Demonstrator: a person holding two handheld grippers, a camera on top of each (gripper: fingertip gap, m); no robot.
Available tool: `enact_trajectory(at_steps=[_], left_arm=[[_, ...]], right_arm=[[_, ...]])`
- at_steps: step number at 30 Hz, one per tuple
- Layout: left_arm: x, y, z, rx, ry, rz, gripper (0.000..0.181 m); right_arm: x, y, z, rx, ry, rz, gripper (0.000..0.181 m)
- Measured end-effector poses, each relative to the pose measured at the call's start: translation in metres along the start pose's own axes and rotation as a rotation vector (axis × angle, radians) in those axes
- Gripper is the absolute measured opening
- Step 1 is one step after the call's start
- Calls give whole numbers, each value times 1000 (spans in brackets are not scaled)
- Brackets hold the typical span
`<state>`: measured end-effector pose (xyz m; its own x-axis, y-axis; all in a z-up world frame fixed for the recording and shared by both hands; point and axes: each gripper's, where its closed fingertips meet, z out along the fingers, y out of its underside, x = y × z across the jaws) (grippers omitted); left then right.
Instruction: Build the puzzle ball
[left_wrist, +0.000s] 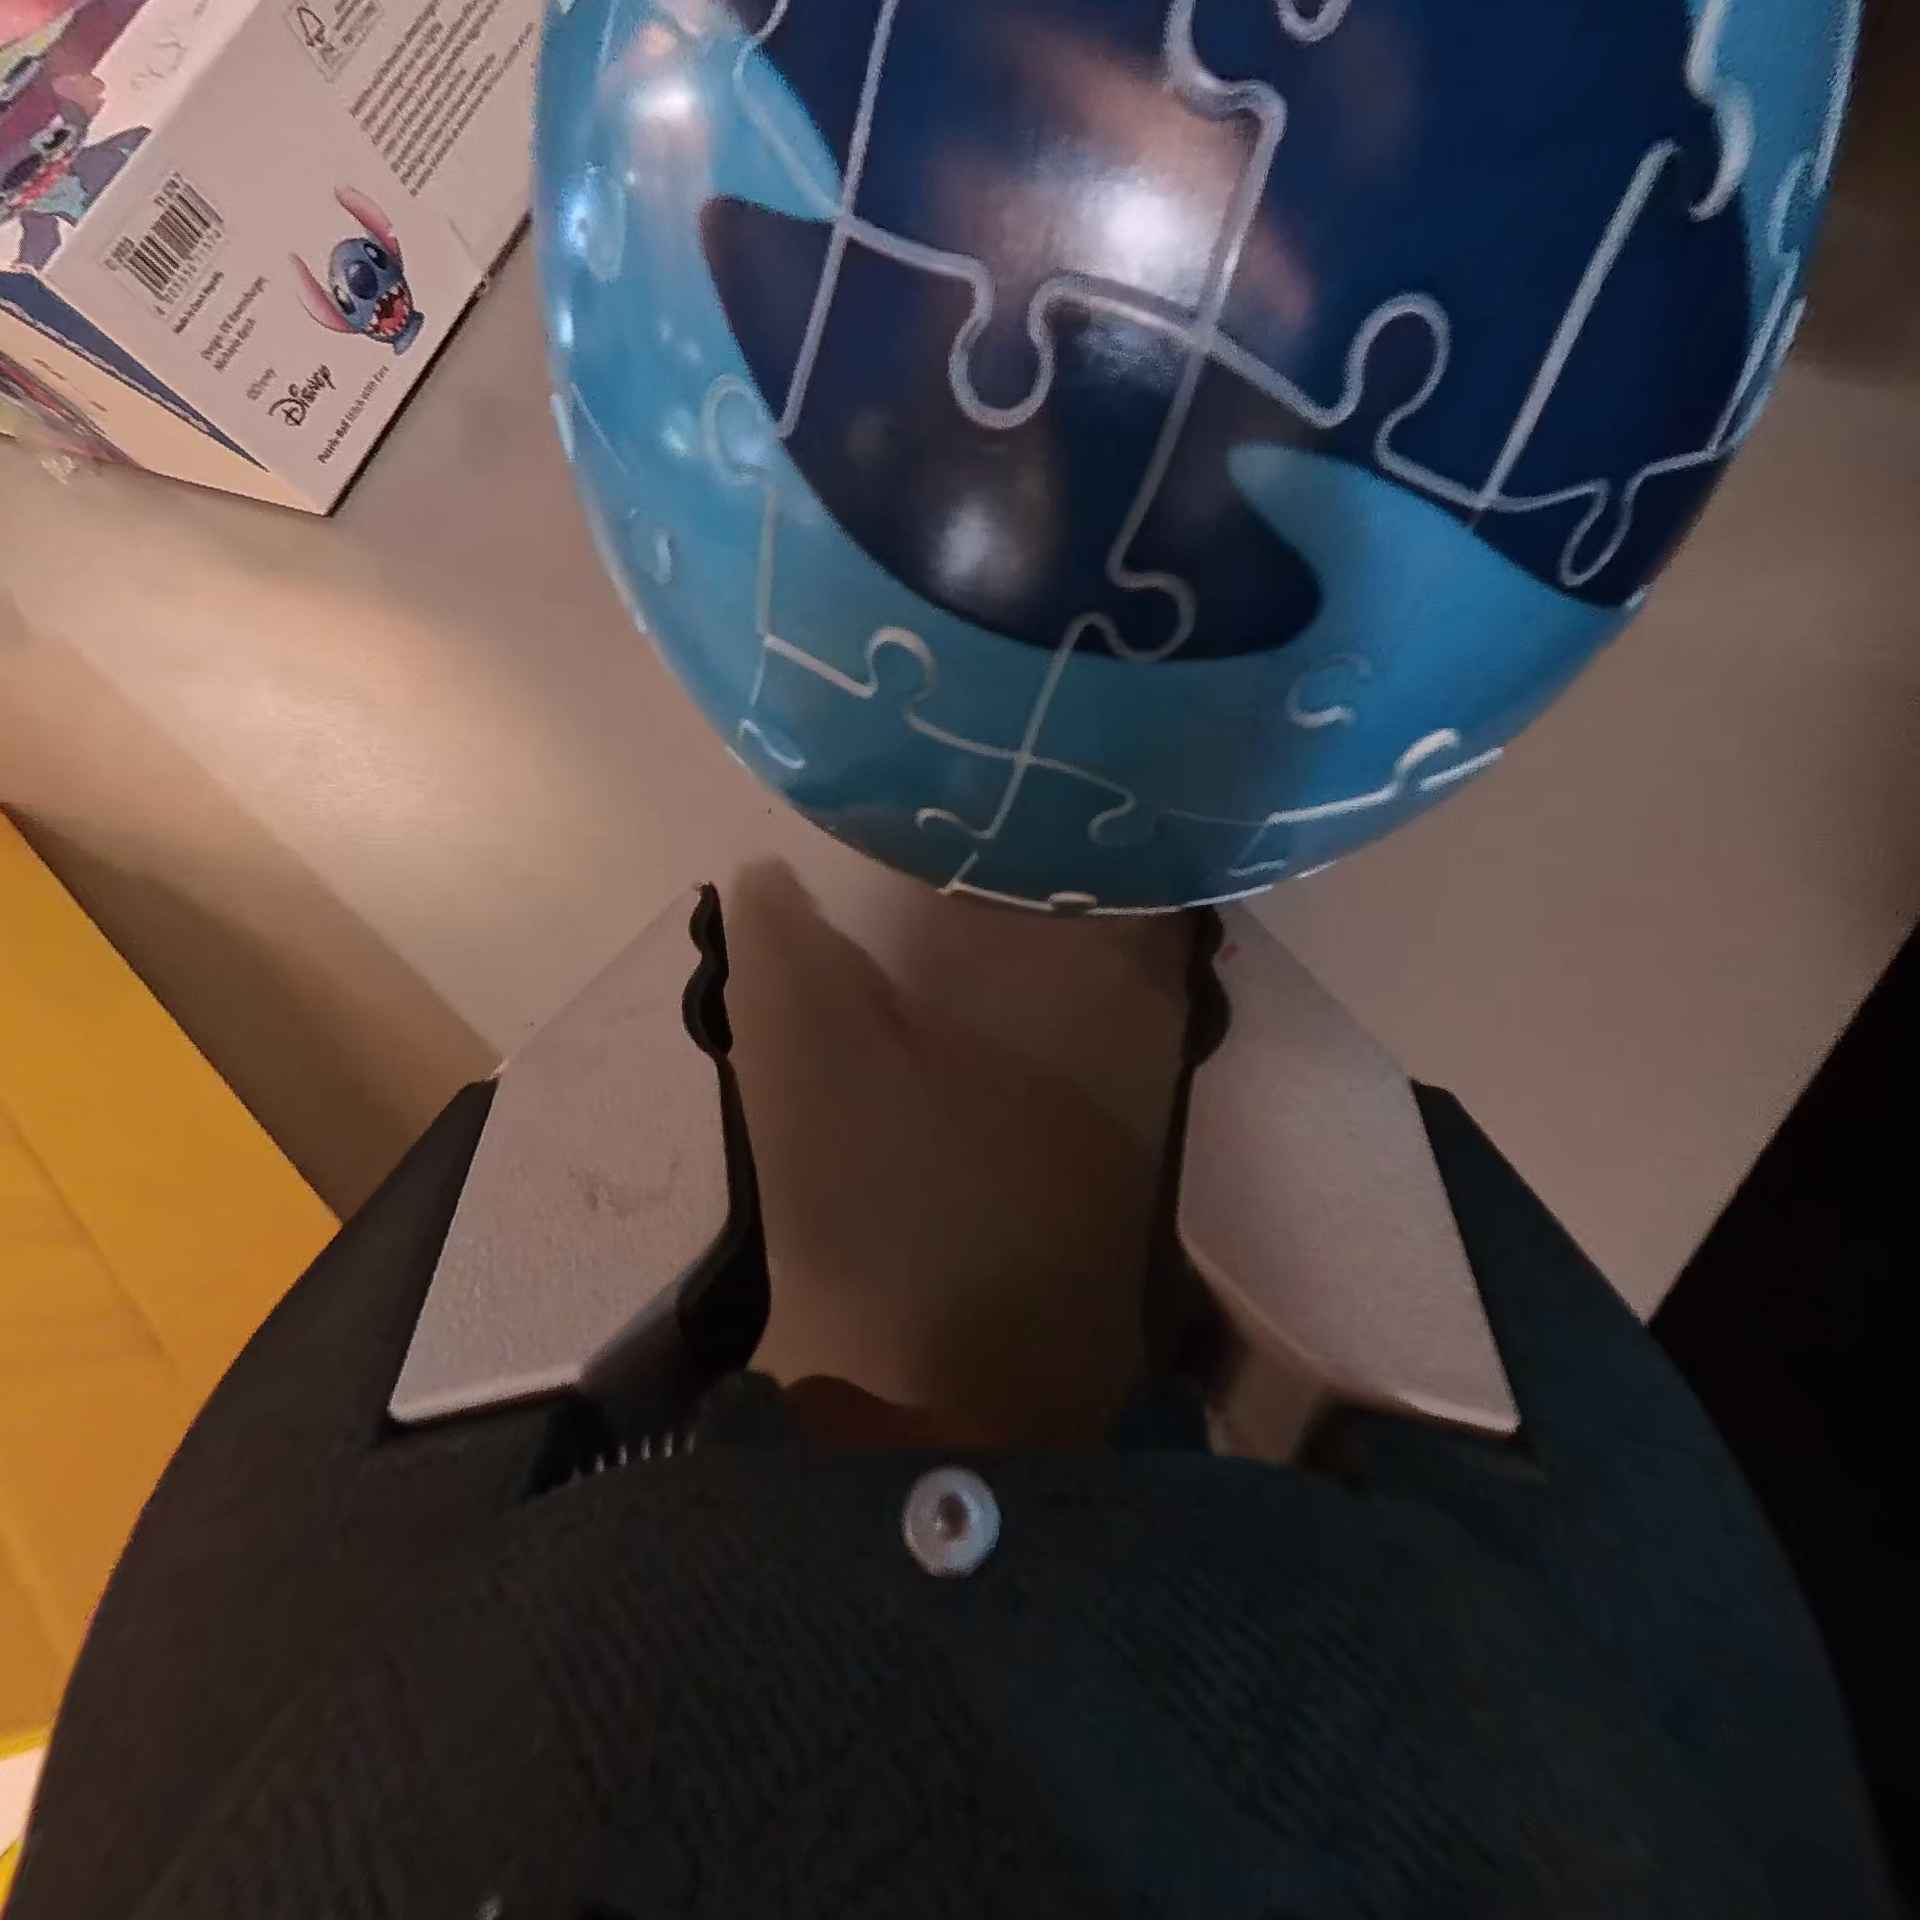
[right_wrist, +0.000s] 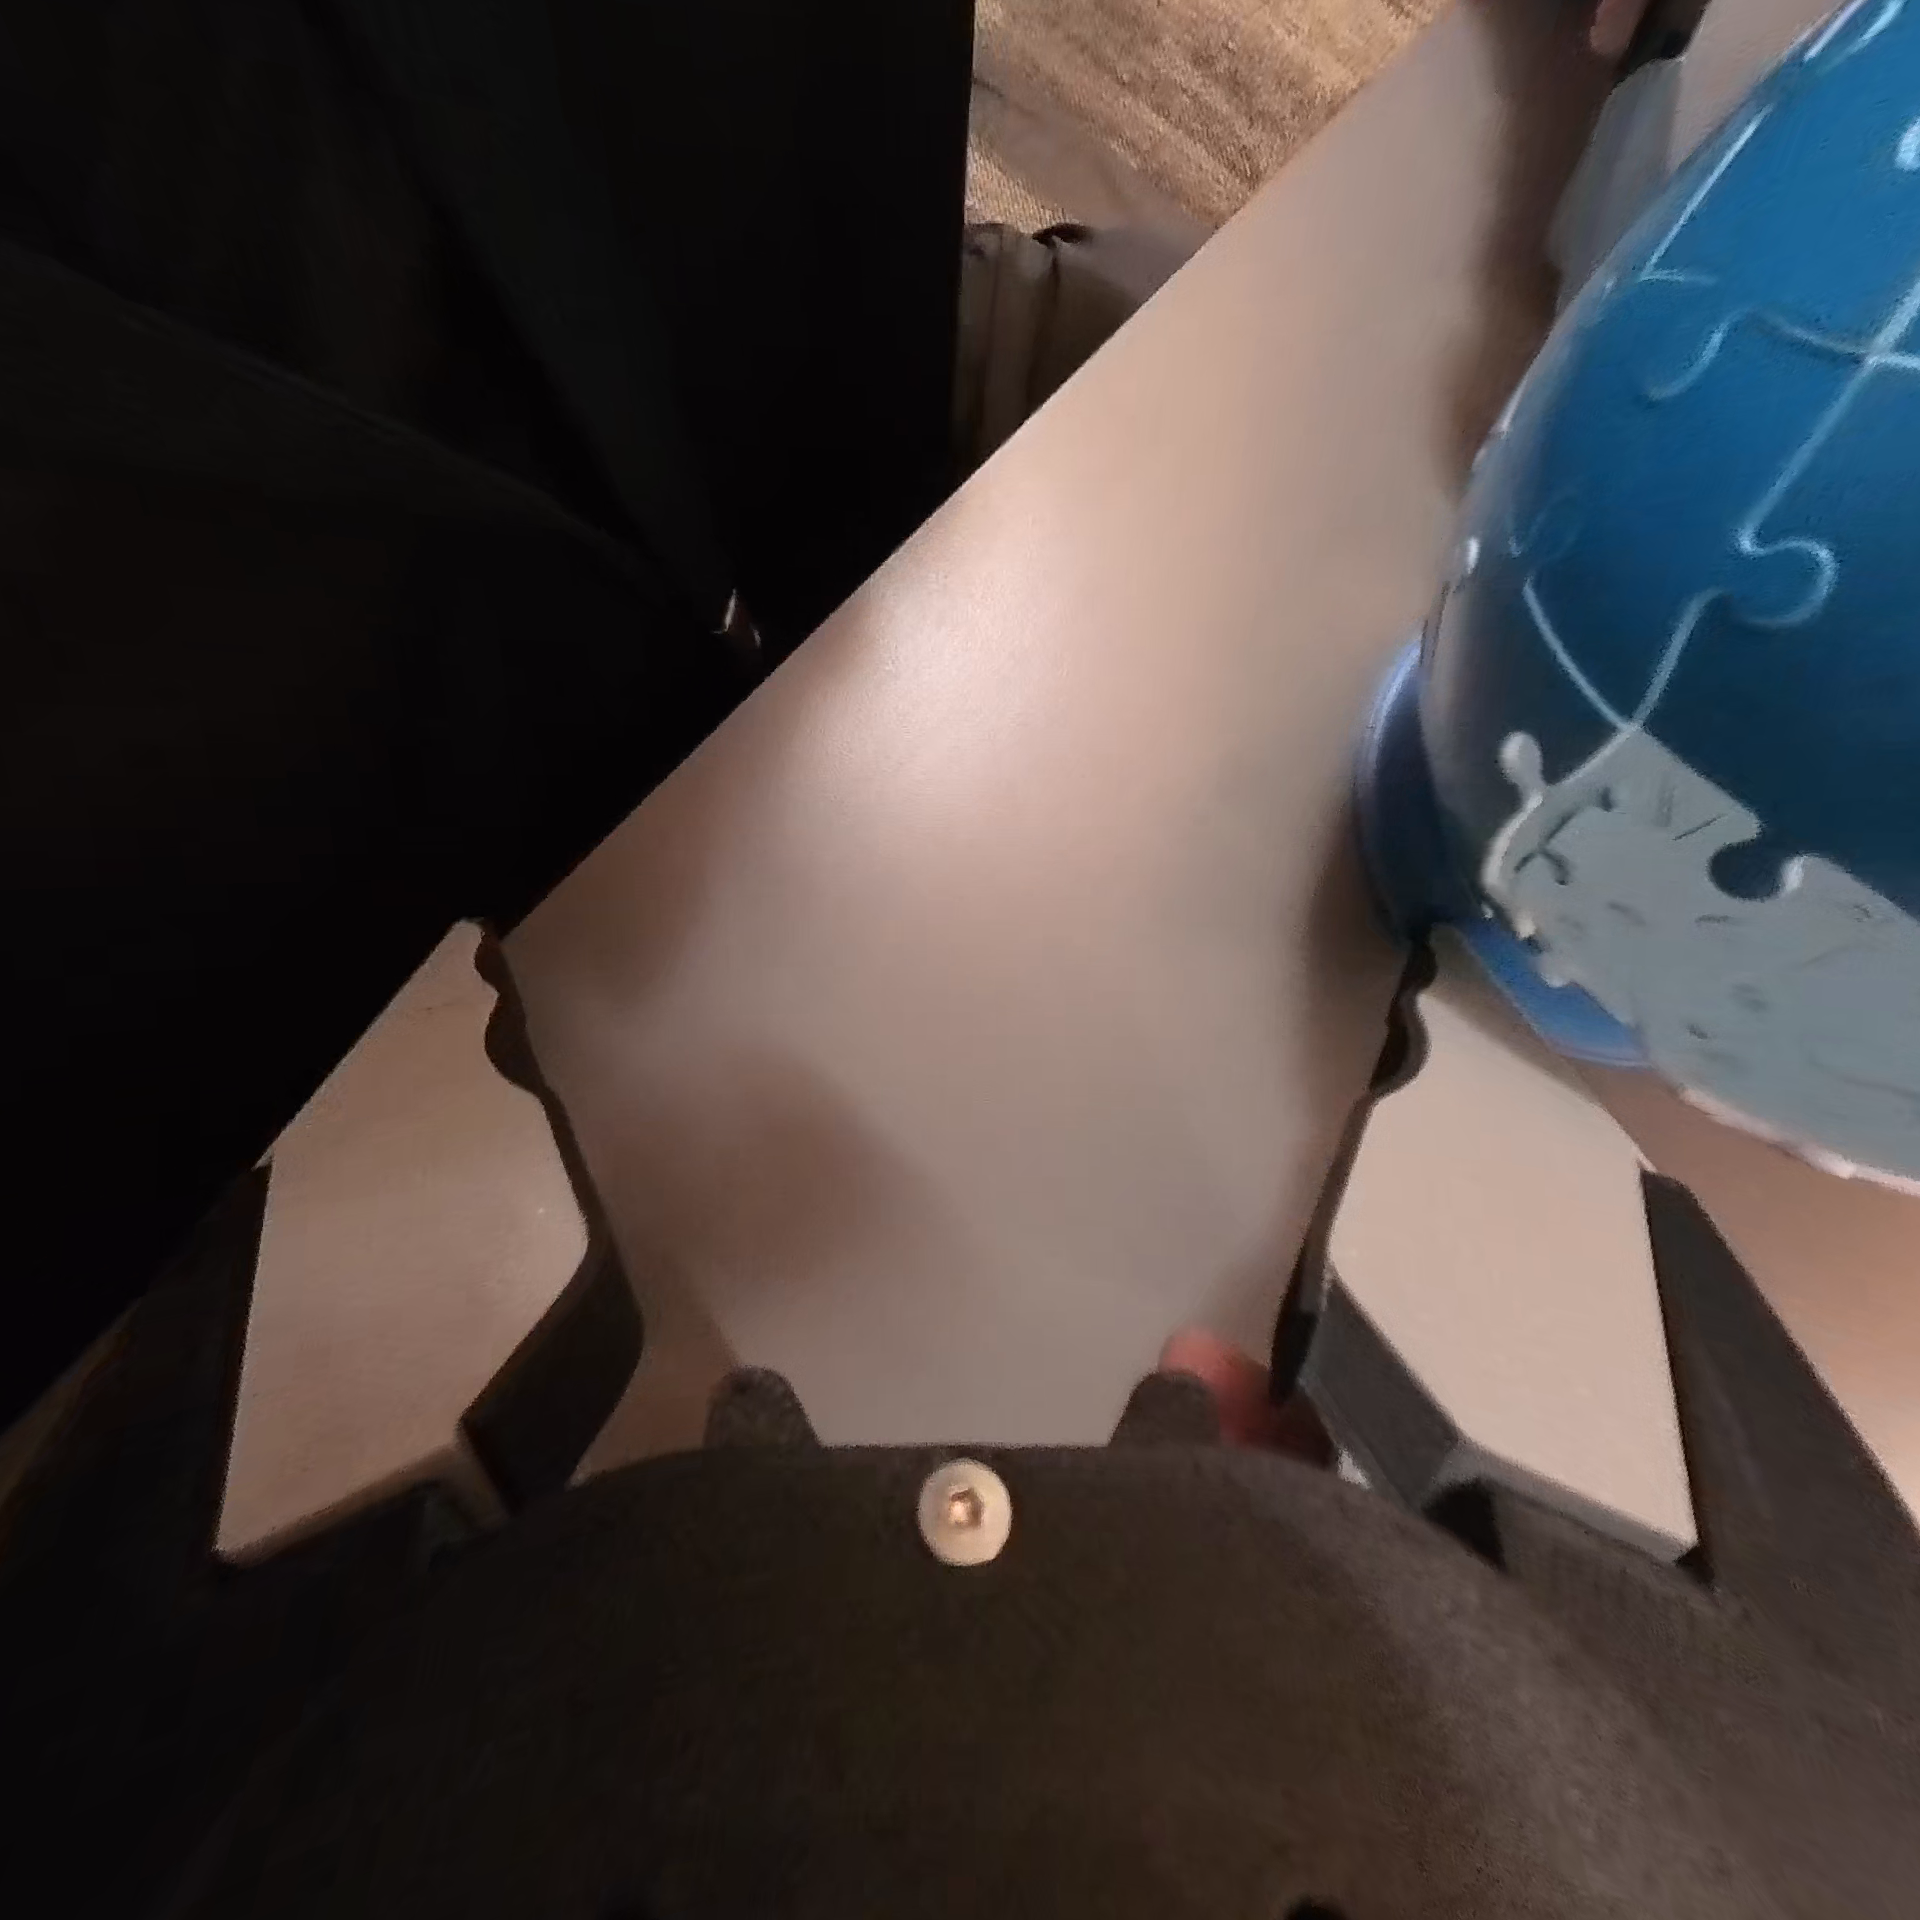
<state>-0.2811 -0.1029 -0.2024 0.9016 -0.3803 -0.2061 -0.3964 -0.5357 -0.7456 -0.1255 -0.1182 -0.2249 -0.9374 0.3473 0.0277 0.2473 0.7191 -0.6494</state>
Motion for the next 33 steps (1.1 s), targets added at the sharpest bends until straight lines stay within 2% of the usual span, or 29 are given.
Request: enact_trajectory(at_steps=[12,18,23,33], left_arm=[[-32,7,1,-22,-108,-59,82],[-35,8,1,-25,-112,-69,78],[-33,7,1,-21,-108,-53,75],[-25,11,-5,-15,-90,-42,76]], right_arm=[[4,-14,21,-17,15,-77,158],[5,-12,15,-56,75,-86,156],[7,-11,7,-157,155,-121,157],[6,-4,1,-364,191,-117,157]])
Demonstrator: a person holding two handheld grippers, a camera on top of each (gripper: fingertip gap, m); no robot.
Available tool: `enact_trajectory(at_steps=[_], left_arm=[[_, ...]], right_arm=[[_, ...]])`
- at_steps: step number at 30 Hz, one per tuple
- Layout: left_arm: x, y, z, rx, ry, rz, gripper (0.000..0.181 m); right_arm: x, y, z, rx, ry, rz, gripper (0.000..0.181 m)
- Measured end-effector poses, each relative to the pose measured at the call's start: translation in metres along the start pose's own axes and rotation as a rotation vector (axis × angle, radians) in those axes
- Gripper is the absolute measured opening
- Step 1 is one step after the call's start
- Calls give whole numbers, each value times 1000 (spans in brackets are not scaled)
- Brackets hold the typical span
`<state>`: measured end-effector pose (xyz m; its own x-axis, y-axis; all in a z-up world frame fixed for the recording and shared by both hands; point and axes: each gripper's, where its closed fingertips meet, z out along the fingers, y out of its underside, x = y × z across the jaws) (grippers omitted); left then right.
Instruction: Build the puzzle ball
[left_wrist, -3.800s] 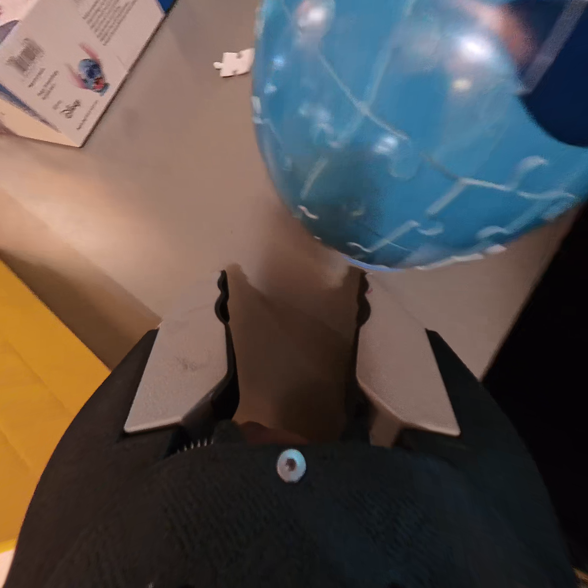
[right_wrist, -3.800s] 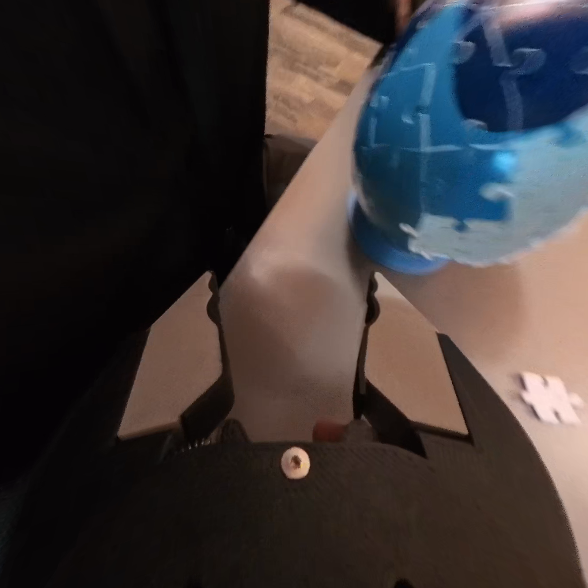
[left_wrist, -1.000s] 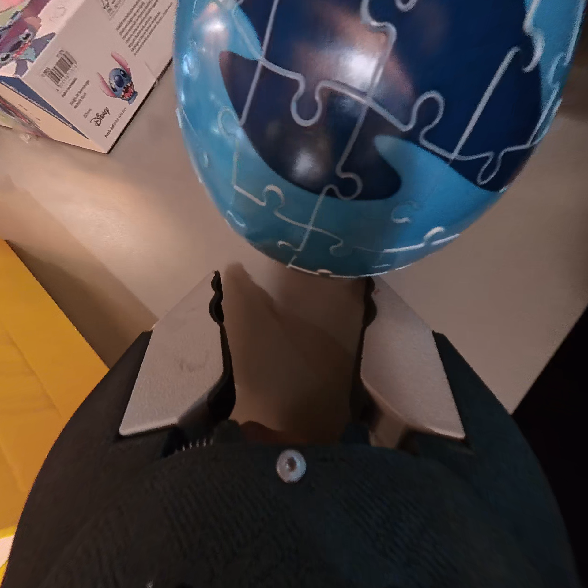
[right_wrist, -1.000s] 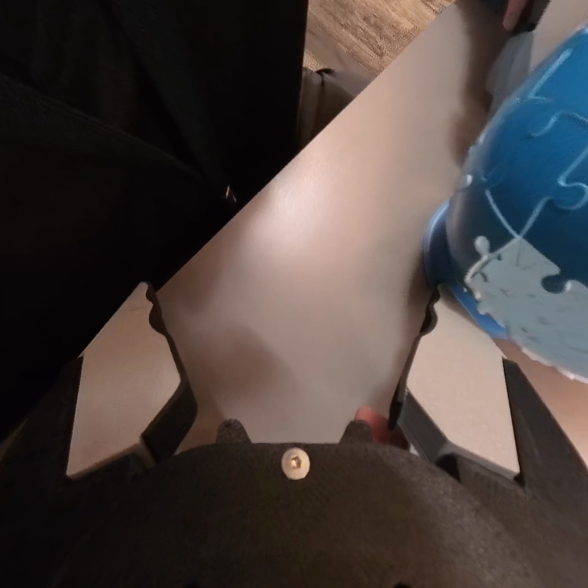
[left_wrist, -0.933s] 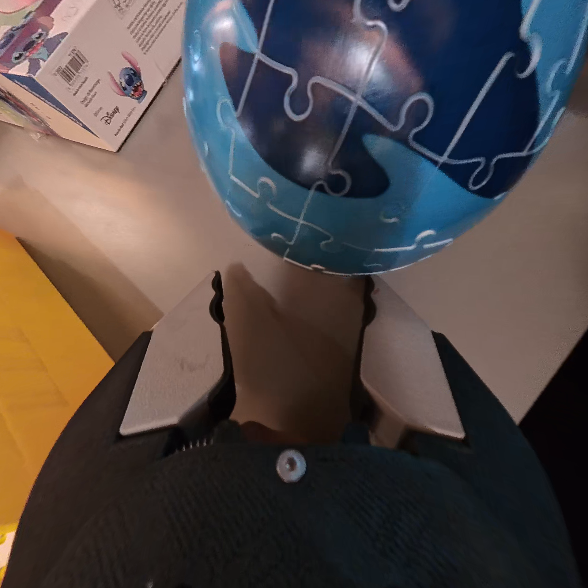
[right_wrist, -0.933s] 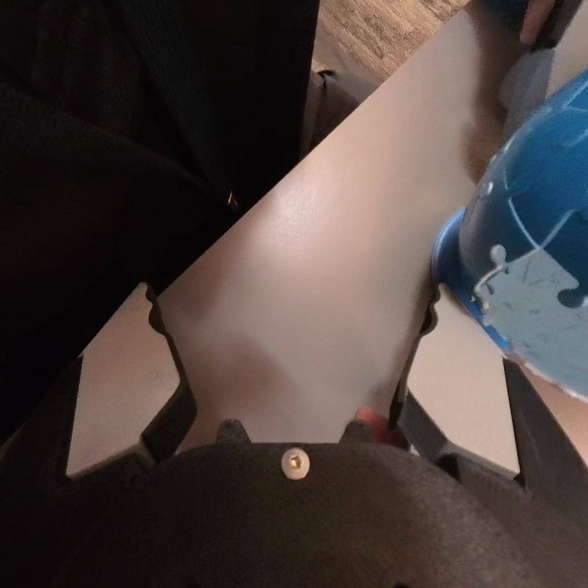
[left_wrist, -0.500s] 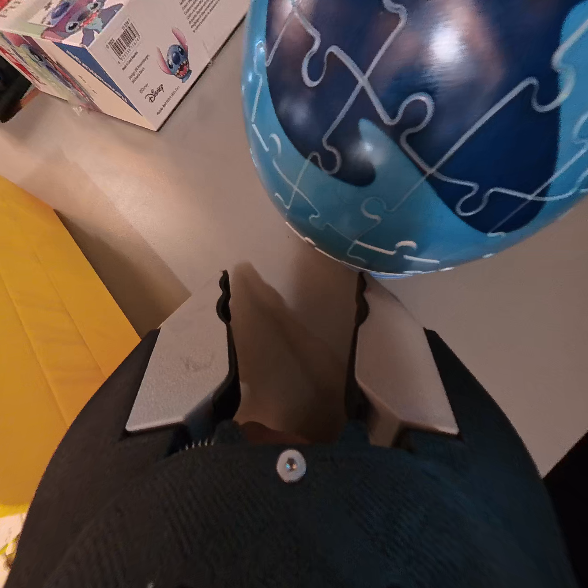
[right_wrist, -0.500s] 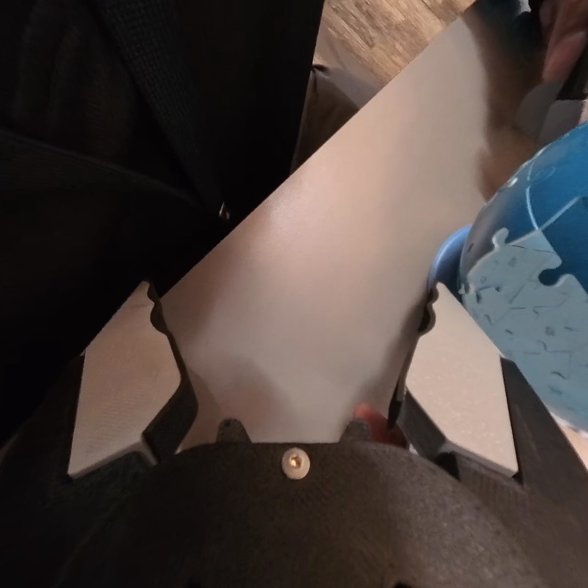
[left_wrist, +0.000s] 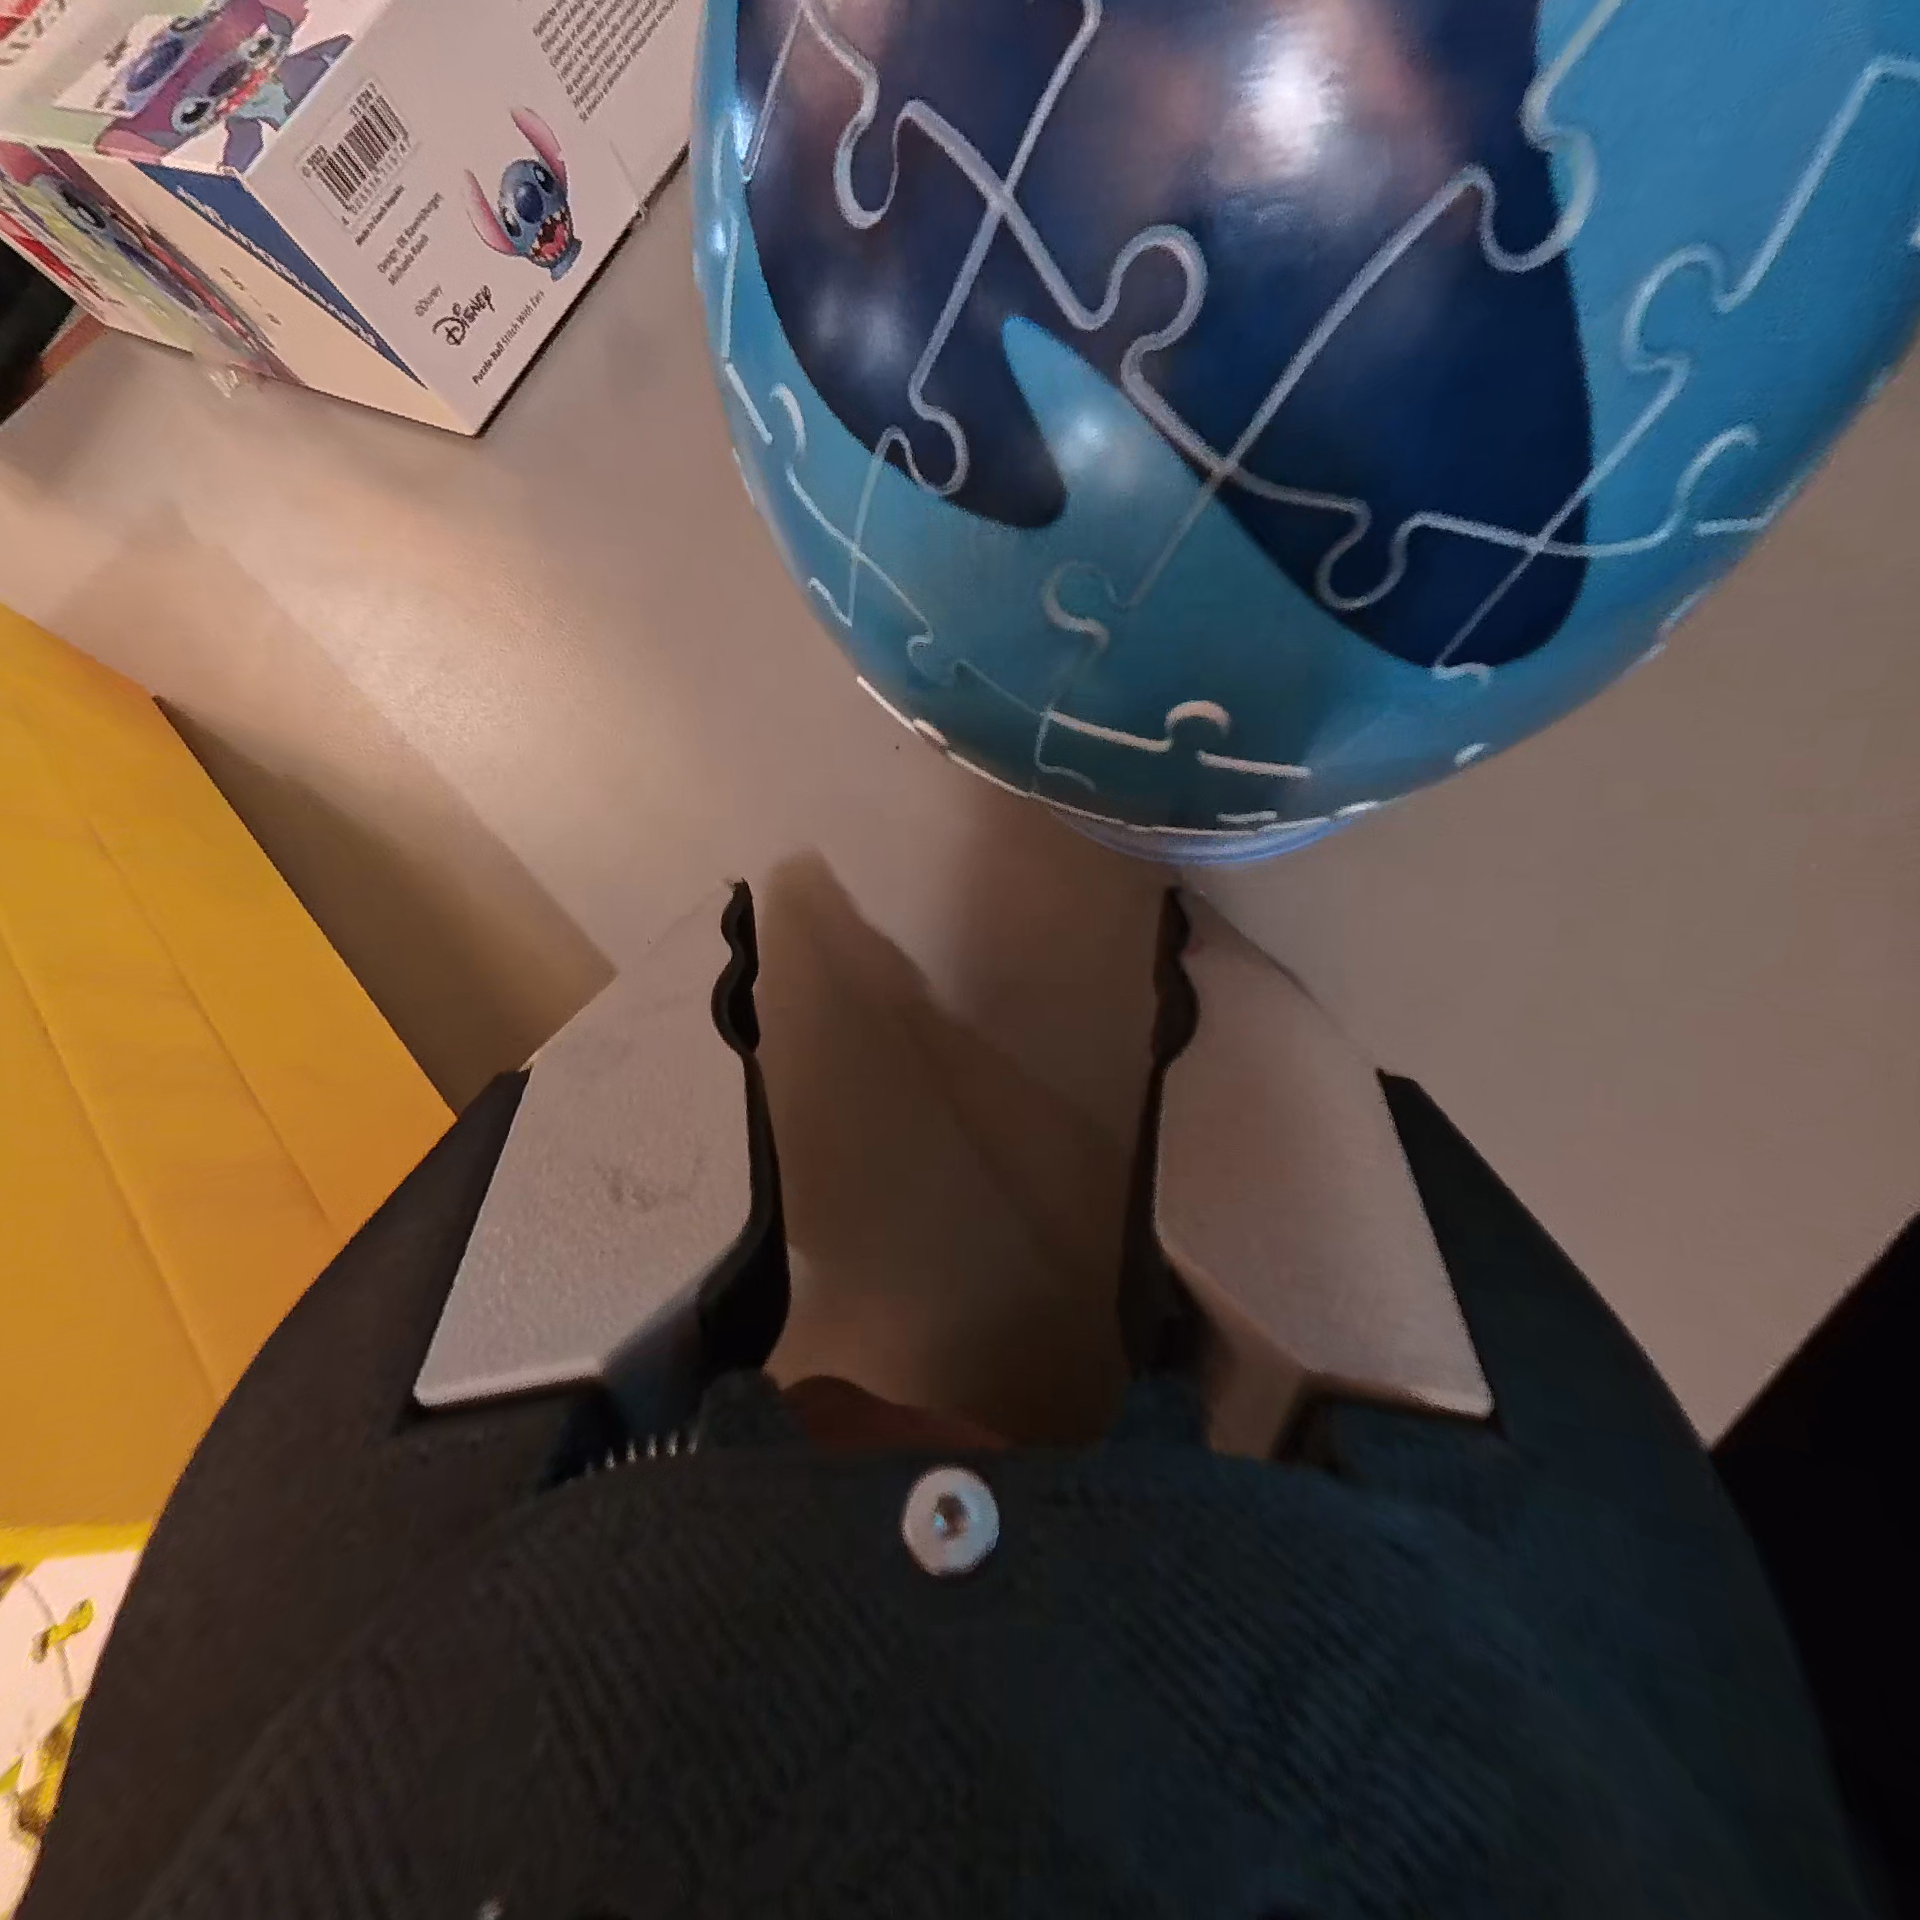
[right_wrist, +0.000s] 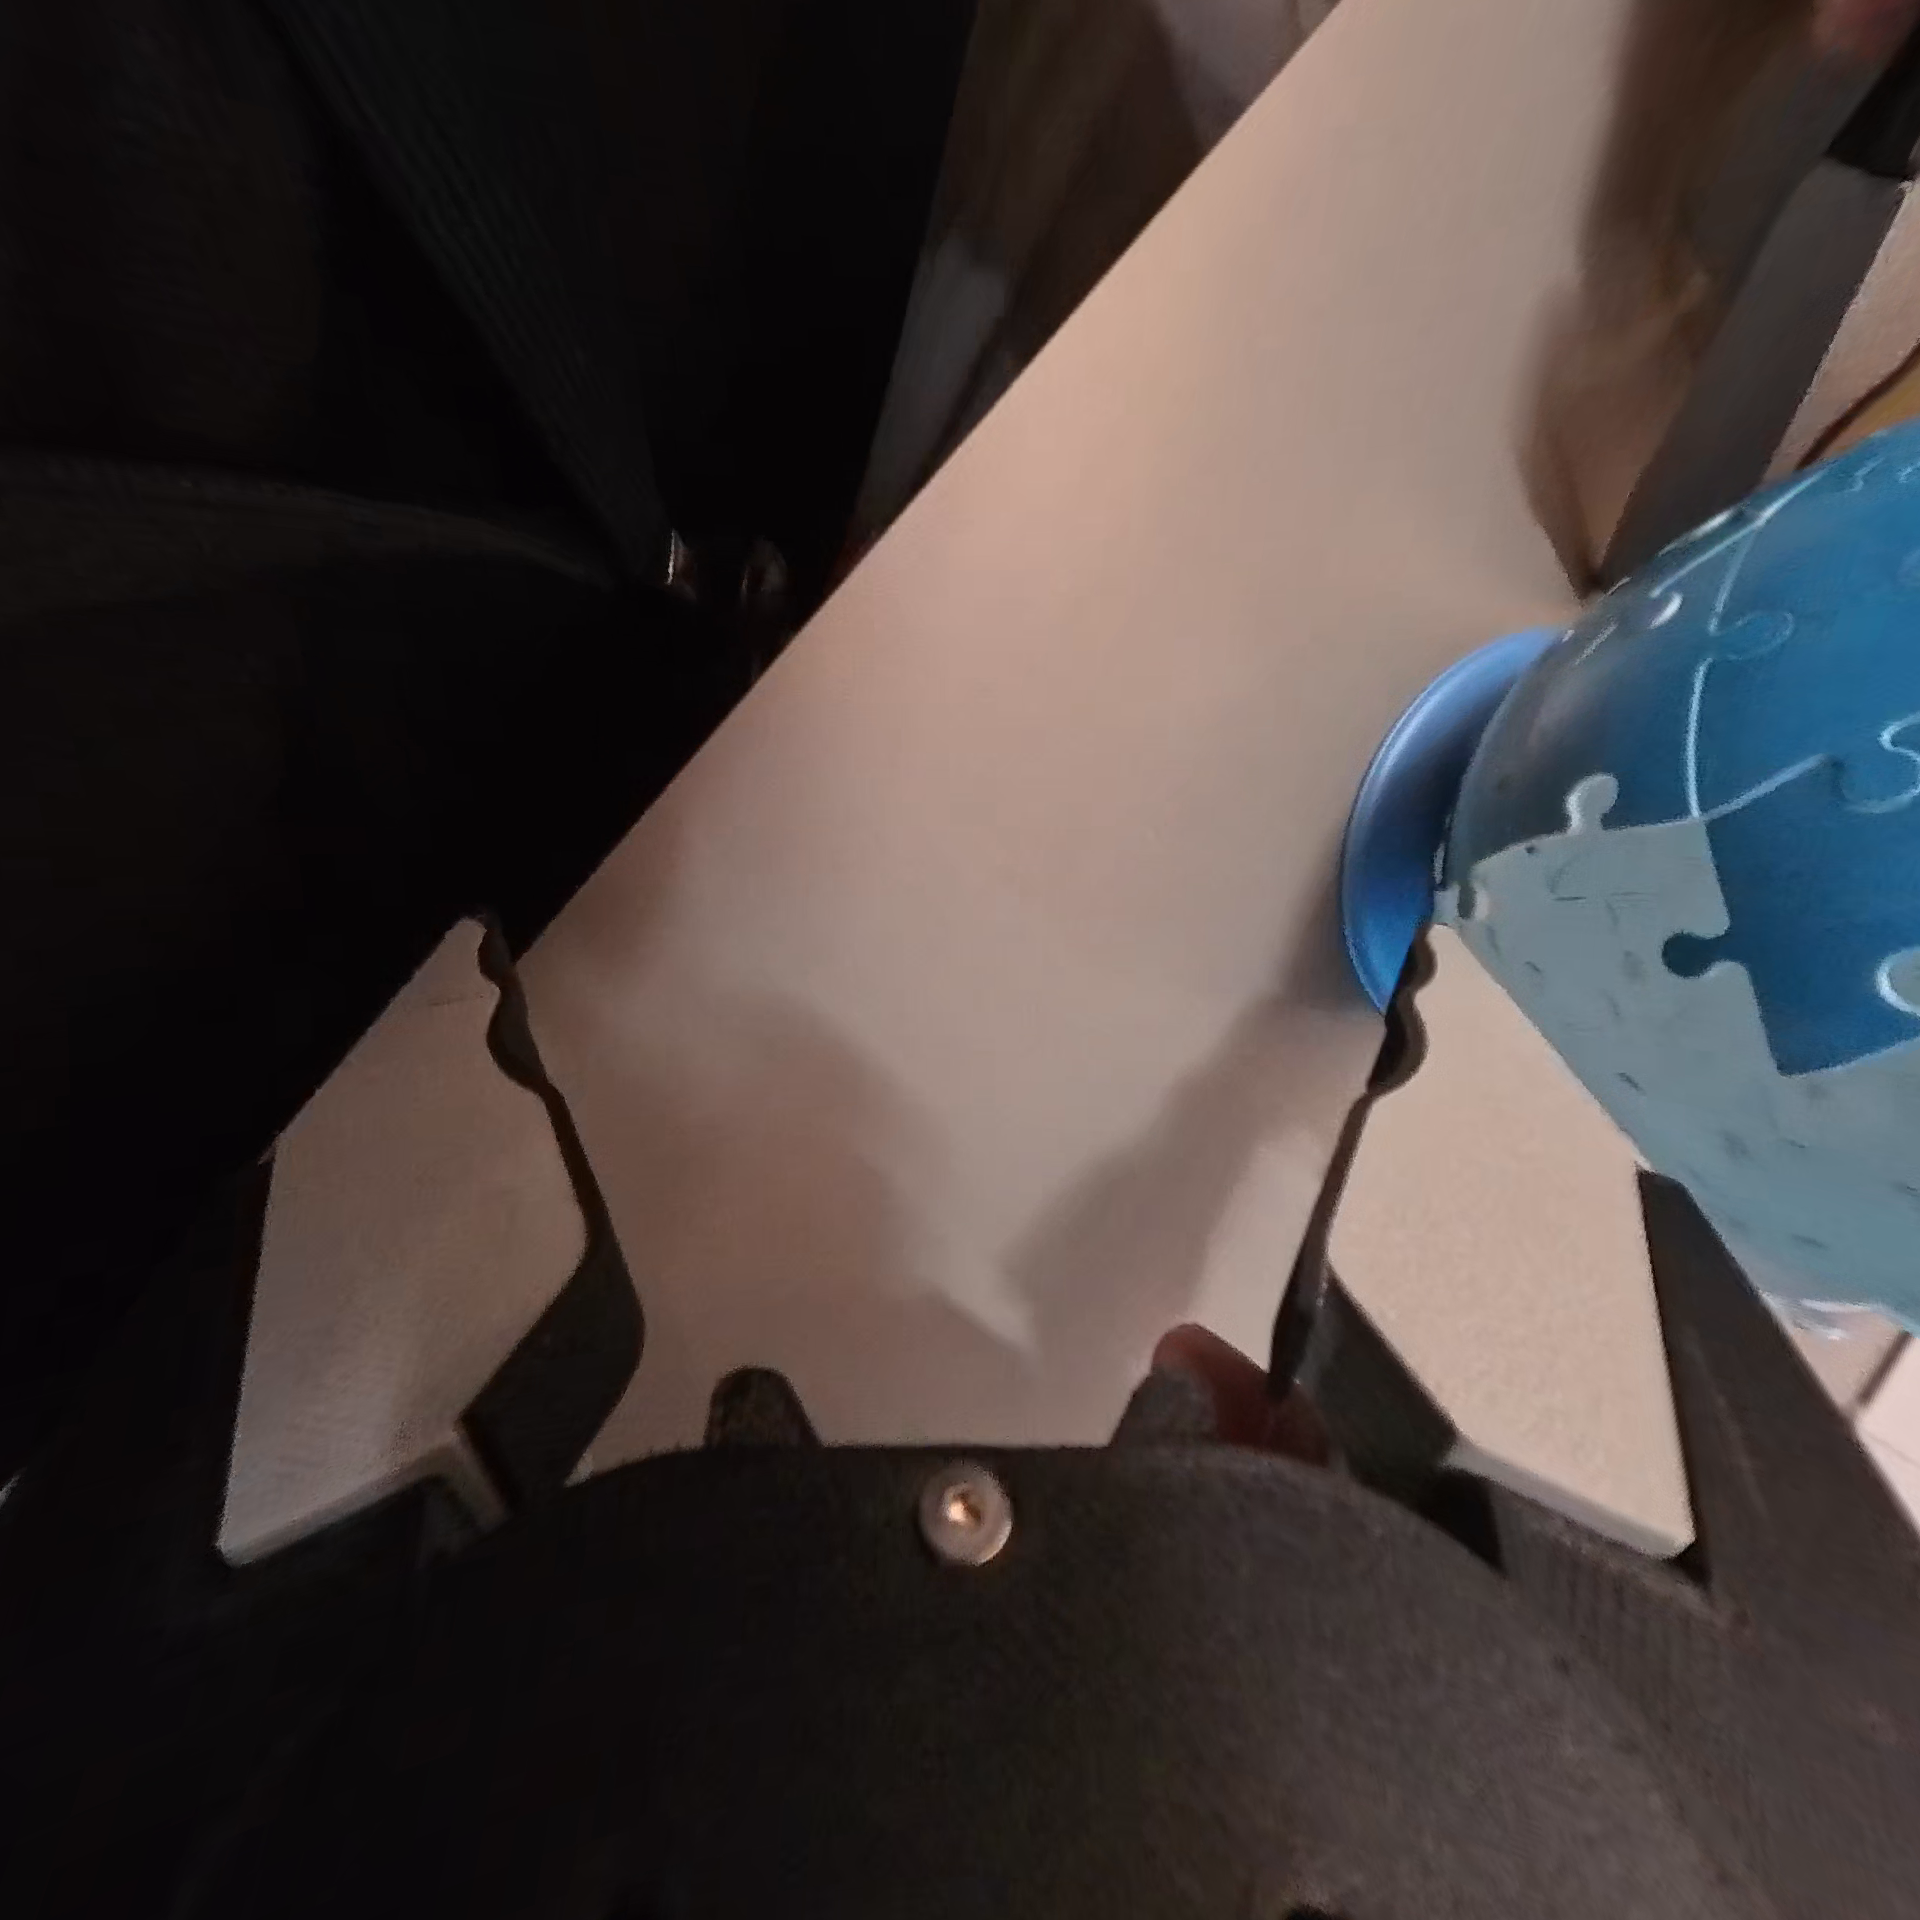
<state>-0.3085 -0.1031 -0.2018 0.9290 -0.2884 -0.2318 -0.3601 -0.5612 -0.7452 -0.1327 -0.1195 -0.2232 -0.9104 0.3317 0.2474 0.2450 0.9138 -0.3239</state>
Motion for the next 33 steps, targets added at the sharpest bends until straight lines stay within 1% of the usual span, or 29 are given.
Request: enact_trajectory(at_steps=[7,11,15,21,26,33], left_arm=[[3,1,-2,5,16,10,78],[5,0,-2,8,22,18,78],[5,0,-3,11,17,24,79],[5,0,-3,11,19,23,79],[5,1,-2,5,37,5,80],[5,1,-2,2,45,-2,80]], right_arm=[[0,5,-15,-71,65,-26,155],[21,14,-27,-123,172,-65,153],[24,15,-21,-129,118,-92,157],[29,15,-16,-142,57,-161,157],[28,15,-10,-118,-19,-184,158],[34,13,-4,-89,-64,-195,158]])
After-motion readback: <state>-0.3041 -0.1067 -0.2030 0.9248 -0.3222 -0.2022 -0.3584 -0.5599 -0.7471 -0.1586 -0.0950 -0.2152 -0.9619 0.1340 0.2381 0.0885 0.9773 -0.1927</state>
